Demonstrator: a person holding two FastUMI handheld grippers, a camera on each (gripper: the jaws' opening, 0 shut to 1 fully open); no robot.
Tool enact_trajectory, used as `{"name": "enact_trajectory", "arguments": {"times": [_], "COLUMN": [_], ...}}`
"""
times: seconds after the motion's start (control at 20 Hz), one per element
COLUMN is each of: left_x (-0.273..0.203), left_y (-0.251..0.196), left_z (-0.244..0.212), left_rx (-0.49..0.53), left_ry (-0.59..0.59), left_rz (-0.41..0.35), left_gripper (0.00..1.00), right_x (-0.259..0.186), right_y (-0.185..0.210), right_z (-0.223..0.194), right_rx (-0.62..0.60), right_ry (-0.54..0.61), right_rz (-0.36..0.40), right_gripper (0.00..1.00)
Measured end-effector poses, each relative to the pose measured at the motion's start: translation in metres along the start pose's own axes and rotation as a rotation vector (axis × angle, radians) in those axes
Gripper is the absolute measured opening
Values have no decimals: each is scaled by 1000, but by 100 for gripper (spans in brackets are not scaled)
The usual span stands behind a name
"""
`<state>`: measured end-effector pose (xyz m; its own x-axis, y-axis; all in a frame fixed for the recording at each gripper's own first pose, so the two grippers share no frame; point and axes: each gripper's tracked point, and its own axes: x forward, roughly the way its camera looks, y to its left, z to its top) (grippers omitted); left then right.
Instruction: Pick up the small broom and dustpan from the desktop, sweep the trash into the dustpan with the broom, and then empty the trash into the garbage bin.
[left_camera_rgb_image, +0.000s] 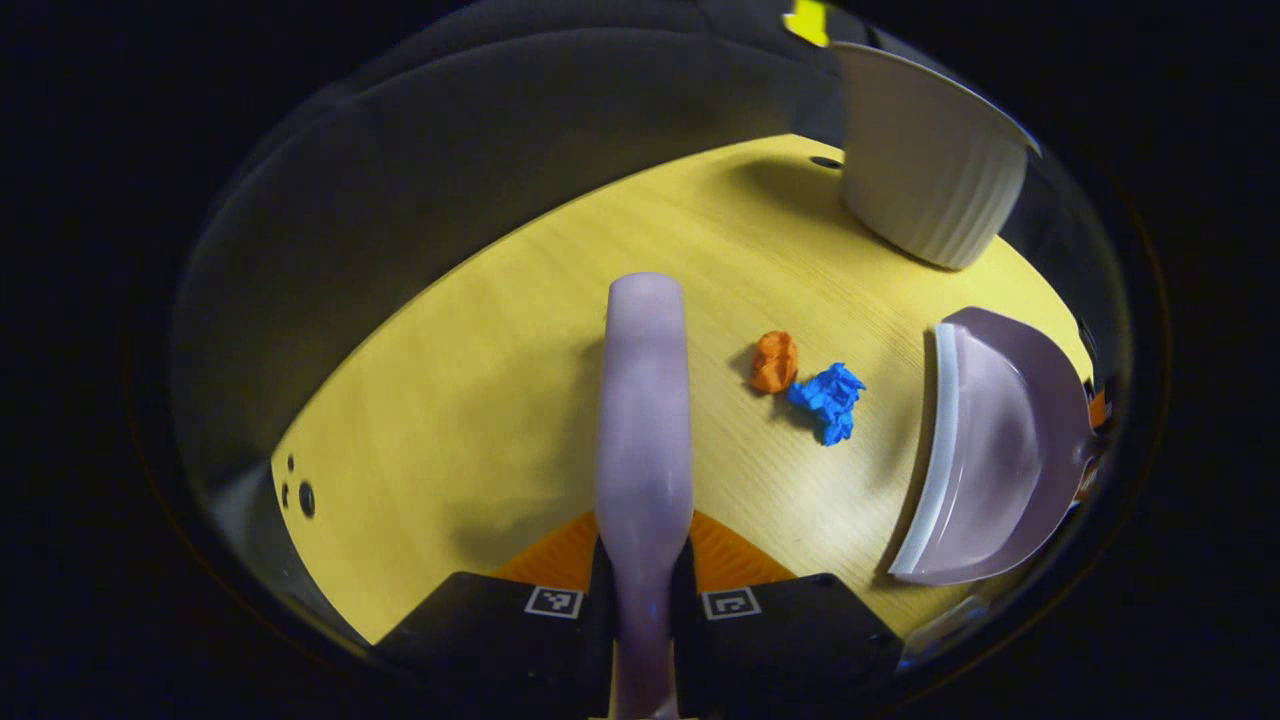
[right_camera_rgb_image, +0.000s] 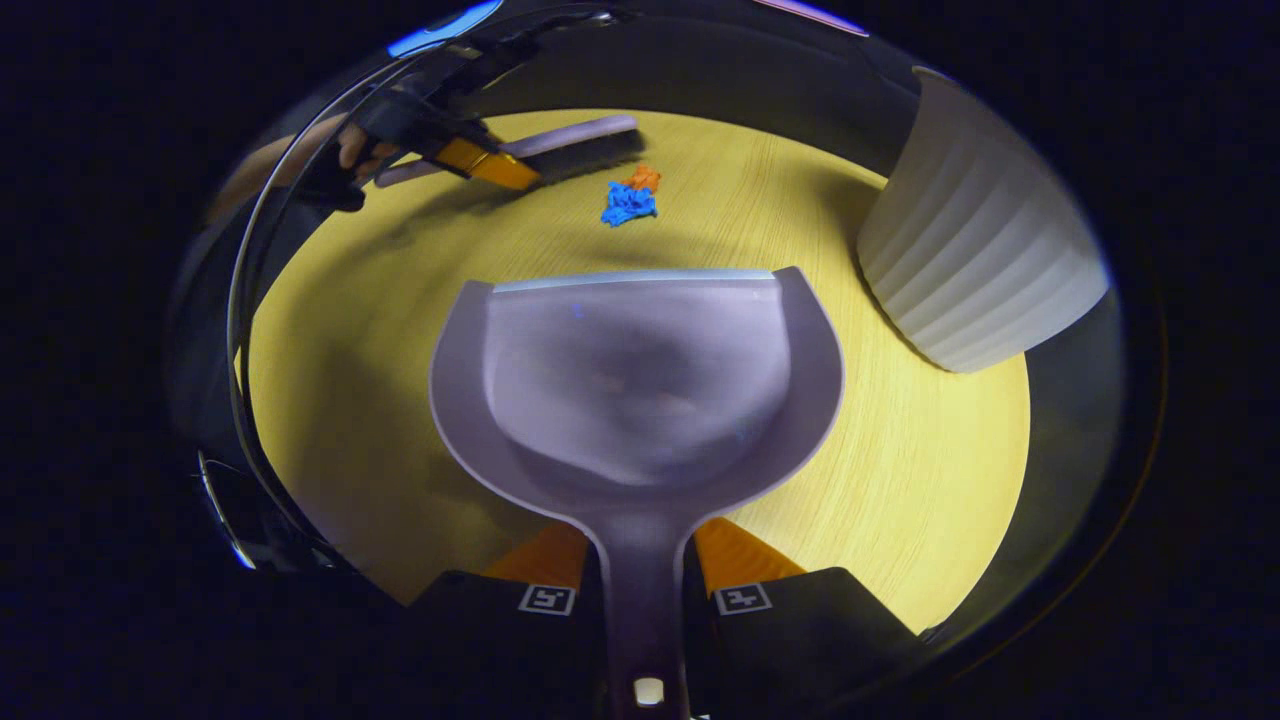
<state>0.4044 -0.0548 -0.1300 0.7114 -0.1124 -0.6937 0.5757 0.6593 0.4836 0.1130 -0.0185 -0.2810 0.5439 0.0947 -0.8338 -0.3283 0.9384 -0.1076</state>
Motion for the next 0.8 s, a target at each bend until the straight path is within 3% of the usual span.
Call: {"name": "enact_trajectory", "arguments": {"times": [0.05,0.1,0.15,0.2,0.3,0.65,0.8], "left_x": [4,8,10,10,8,-23,-41], "left_y": [-3,-7,-14,-25,-36,-114,-137], "left_z": [6,10,12,11,9,-17,-30], "left_rx": [46,90,138,178,215,186,179], "left_ry": [-4,-4,3,16,28,133,172], "left_rz": [-13,-31,-67,-110,-164,-411,-470], "left_gripper": [29,29,29,29,31,29,29], "right_x": [1,1,2,2,-1,10,10], "right_y": [0,-1,0,0,1,-6,-7], "right_z": [-2,-3,-4,-4,-1,-17,-19], "right_rx": [-6,-13,-19,-23,-26,-67,-84], "right_ry": [7,6,6,7,3,-28,-37], "right_rz": [1,2,2,3,2,19,23], "right_gripper": [39,32,39,32,39,36,36]}}
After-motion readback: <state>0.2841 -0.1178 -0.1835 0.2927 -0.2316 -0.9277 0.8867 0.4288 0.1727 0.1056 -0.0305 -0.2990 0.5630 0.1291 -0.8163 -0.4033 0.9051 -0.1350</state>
